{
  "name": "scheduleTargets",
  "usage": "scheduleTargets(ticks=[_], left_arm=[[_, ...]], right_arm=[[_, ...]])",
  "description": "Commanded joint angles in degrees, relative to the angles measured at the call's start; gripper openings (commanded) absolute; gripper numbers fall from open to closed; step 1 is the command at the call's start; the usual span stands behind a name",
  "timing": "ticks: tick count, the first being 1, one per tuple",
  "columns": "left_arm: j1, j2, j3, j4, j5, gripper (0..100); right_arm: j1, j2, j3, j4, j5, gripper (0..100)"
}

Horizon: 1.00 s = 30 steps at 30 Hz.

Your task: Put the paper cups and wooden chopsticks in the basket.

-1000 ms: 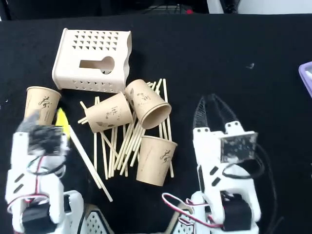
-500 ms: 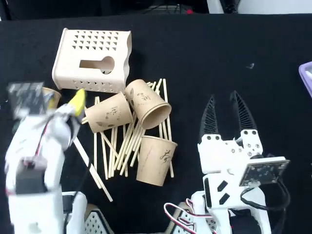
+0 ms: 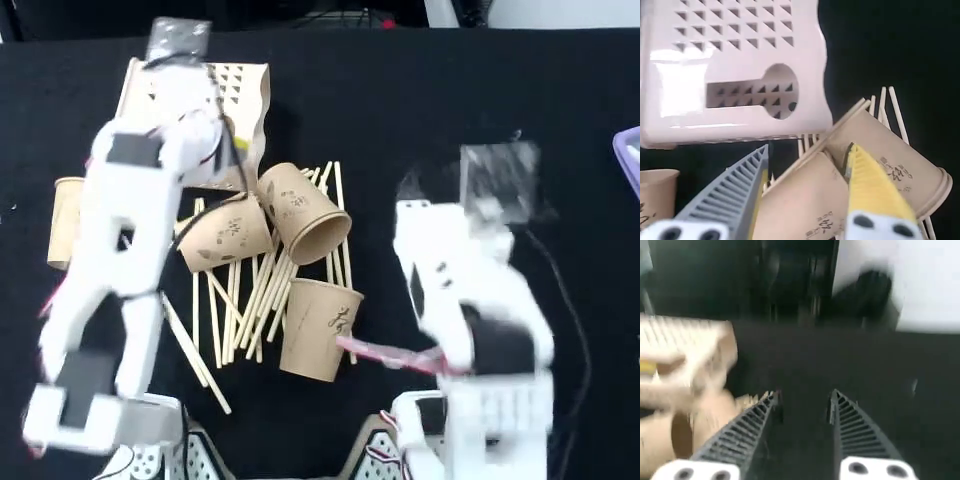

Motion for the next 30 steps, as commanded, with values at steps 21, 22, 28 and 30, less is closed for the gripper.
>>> scheduleTargets(ticks=[21, 22, 28, 30], left_arm=[[-0.66, 49.58, -58.59, 16.0, 0.62, 25], [-0.84, 50.46, -59.47, 16.0, 0.62, 25], [-1.01, 52.04, -60.53, 16.18, 0.18, 25], [-0.92, 51.96, -61.32, 17.85, 0.26, 25]], right_arm=[[-0.62, -6.2, 23.43, -16.0, -0.44, 15.9], [-0.62, -6.29, 23.43, -16.0, -0.44, 15.9], [-0.62, -6.29, 23.52, -16.09, -0.53, 15.9], [-0.62, -6.2, 23.52, -16.18, -0.53, 15.9]])
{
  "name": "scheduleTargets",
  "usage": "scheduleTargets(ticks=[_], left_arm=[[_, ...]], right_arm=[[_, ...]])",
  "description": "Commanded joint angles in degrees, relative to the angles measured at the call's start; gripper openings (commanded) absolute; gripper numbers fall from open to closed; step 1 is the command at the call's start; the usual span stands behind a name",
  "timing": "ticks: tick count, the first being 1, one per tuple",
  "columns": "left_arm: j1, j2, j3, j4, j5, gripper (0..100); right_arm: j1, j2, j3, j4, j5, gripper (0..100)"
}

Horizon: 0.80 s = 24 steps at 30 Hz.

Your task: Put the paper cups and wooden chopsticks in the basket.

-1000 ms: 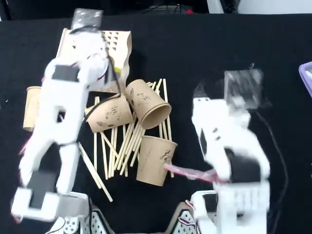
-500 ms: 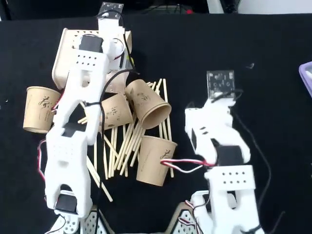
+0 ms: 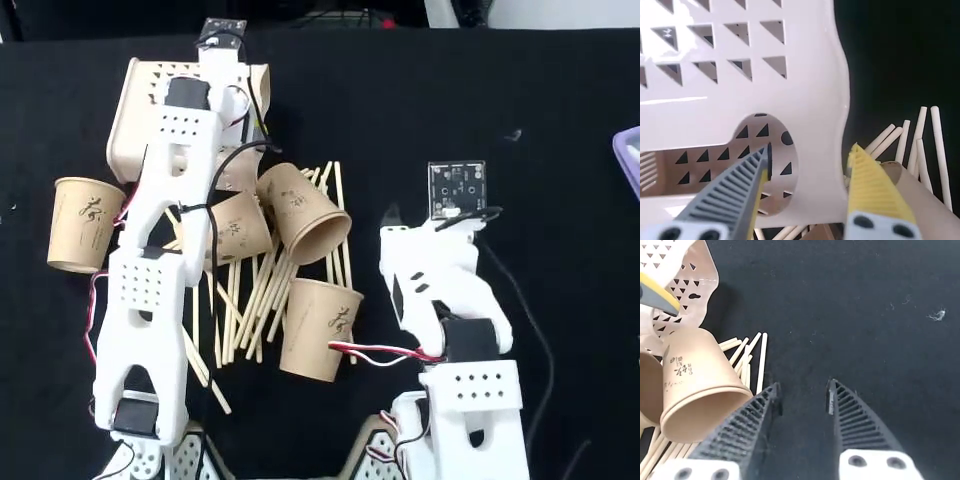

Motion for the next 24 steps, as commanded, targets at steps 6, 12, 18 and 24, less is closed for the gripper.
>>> scheduleTargets(ticks=[6, 12, 18, 24], left_arm=[[1.27, -0.53, -10.59, 7.91, 0.09, 6], [2.59, -1.05, -11.38, 8.18, 0.18, 3], [3.21, -1.23, -11.74, 8.26, 0.18, 3], [3.3, -1.23, -23.87, 12.13, 0.18, 3]], right_arm=[[-0.53, -1.27, -0.22, -1.67, -0.53, 15.9], [-0.44, -1.27, -0.22, -1.67, -0.53, 15.9], [-0.44, -1.27, -0.22, -1.67, -0.53, 15.9], [-0.44, -1.27, -0.13, -1.67, -0.53, 15.9]])
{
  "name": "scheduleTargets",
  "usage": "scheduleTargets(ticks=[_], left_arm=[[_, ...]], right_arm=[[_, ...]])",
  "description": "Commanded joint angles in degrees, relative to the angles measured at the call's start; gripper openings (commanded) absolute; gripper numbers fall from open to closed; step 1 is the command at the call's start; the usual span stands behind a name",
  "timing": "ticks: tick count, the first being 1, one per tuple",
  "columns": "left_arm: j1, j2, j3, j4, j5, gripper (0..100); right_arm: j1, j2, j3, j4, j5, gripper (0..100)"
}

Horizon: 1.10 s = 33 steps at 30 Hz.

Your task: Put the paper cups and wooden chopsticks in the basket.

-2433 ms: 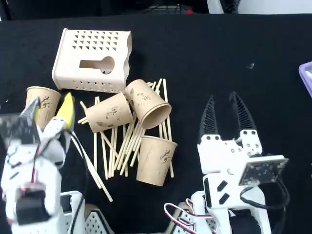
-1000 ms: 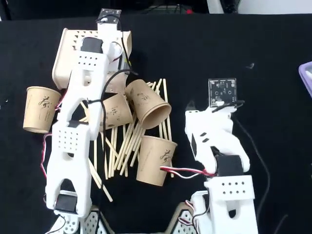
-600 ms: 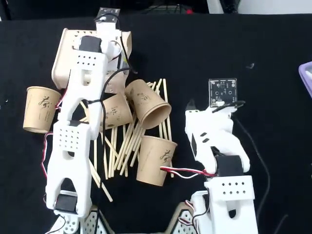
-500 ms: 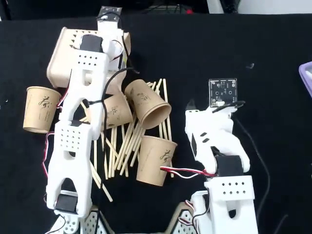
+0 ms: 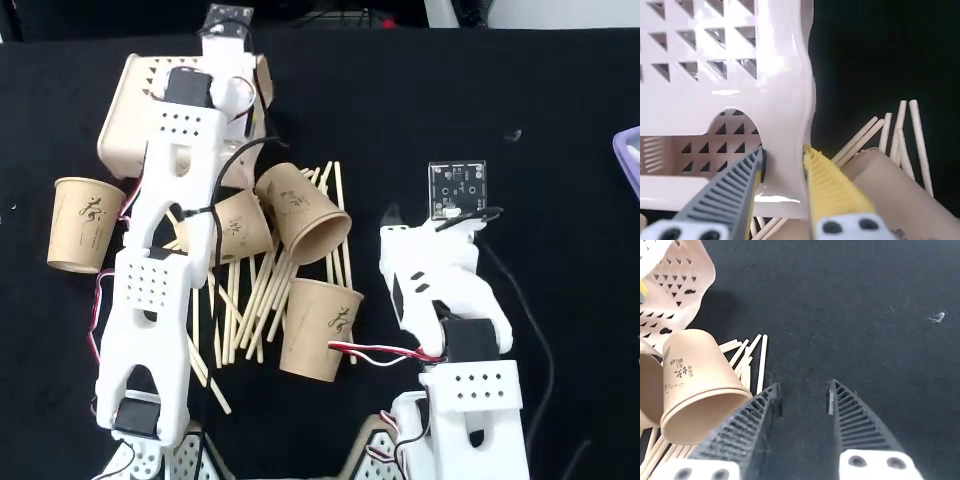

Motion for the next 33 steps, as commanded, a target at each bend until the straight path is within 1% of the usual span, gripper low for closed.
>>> scheduleTargets(ticks=[1, 3, 4, 9, 14, 20, 22, 25, 27, 31, 33], left_arm=[[1.36, -1.67, -12.44, 2.46, 0.53, 3], [1.36, -1.58, -19.12, 4.4, 0.53, 3], [0.92, -1.58, -20.18, 4.92, 0.53, 3], [-1.63, -2.02, -18.42, 7.03, 0.62, 3], [-6.2, -0.97, -19.38, 7.12, 6.33, 3], [-9.71, 0.0, -19.38, 7.12, 7.47, 3], [-10.33, 0.88, -19.38, 7.12, 11.16, 3], [-11.3, 1.76, -19.38, 7.21, 19.96, 3], [-11.47, 2.11, -19.38, 7.3, 24.0, 3], [-11.47, 1.49, -18.77, 7.47, 24.62, 3], [-11.74, 1.14, -16.13, 7.47, 24.62, 3]], right_arm=[[-0.44, -1.27, -0.13, -1.49, -0.53, 15.9], [-0.44, -1.27, -0.13, -1.49, -0.53, 15.9], [-0.44, -1.27, -0.13, -1.49, -0.53, 15.9], [-0.44, -1.63, 0.57, -1.67, -0.53, 15.9], [-0.44, -1.63, 2.59, -5.19, -0.53, 15.9], [-0.44, -1.63, 2.86, -5.45, -0.53, 15.9], [-0.44, -1.63, 2.77, -5.45, -0.53, 15.9], [-0.44, -1.63, 2.77, -5.45, -0.53, 15.9], [-0.44, -1.63, 2.77, -5.36, -0.53, 15.9], [-0.44, -1.71, 2.24, -3.78, -0.53, 15.9], [-0.44, -1.71, 0.75, -1.85, -0.53, 15.9]])
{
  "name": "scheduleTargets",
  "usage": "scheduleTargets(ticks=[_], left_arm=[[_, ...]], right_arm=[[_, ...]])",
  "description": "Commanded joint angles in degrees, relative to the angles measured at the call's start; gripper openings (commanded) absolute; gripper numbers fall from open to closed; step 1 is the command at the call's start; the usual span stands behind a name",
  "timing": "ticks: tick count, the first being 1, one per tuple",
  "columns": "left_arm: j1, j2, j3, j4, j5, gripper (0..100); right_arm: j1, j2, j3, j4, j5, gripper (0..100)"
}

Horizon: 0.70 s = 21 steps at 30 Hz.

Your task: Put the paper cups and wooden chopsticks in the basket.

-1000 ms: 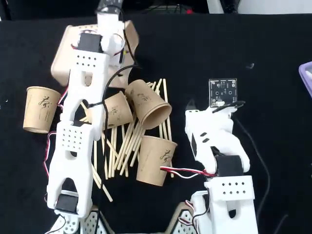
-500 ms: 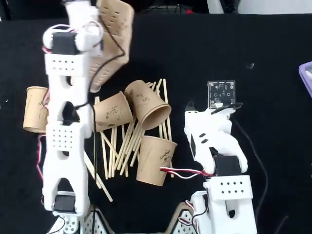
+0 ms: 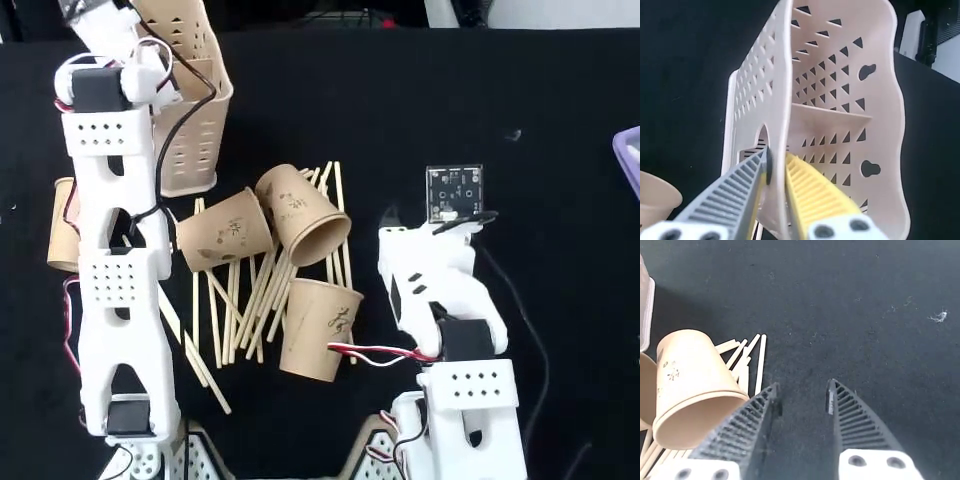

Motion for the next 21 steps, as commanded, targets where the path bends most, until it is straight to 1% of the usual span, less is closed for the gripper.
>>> scheduleTargets(ticks=[1, 7, 10, 13, 17, 19, 21], left_arm=[[-0.31, -1.67, 5.14, 0.97, 0.88, 3], [-0.04, -10.46, 28.35, 0.7, -4.92, 3], [-0.4, -15.47, 35.74, 0.7, -8.0, 3], [-0.4, -19.78, 38.55, 0.62, -11.08, 3], [-0.4, -23.21, 38.46, 0.62, -12.4, 3], [-0.4, -24.44, 38.46, 0.44, -12.48, 6], [-0.4, -25.14, 38.11, -1.23, -12.22, 14]], right_arm=[[-0.44, -1.71, -3.38, 2.81, -0.53, 15.9], [-0.44, -1.71, -6.02, 5.71, -0.26, 15.9], [-0.35, -1.71, -8.57, 5.89, -0.18, 16.2], [-0.26, -1.19, -14.9, 9.23, -0.09, 16.3], [-0.35, -1.1, -23.6, 14.68, -0.09, 16.3], [-0.35, -0.84, -26.59, 15.47, 0.26, 16.3], [-1.23, 0.57, -28.88, 15.56, 2.9, 16.4]])
